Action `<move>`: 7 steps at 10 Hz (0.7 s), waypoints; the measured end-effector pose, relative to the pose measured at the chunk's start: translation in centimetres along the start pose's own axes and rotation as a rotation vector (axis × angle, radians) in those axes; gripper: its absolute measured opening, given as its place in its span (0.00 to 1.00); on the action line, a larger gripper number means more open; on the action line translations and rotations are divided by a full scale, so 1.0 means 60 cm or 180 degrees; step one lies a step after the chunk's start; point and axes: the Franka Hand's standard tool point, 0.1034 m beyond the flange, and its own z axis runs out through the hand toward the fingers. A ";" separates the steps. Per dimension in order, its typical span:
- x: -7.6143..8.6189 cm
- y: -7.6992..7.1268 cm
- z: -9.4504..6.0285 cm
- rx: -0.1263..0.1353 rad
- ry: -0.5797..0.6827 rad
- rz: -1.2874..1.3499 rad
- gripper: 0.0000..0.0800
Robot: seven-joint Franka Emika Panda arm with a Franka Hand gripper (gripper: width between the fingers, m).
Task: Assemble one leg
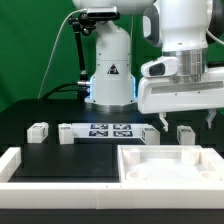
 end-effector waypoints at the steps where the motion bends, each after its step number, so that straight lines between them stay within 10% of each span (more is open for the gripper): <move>1: 0.000 0.001 0.000 -0.0003 -0.0017 0.0000 0.81; 7: -0.029 0.000 0.008 -0.0129 -0.1451 -0.0031 0.81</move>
Offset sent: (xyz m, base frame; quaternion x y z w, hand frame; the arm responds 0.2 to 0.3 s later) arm 0.0017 0.0014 -0.0041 0.0104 -0.2510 0.0027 0.9679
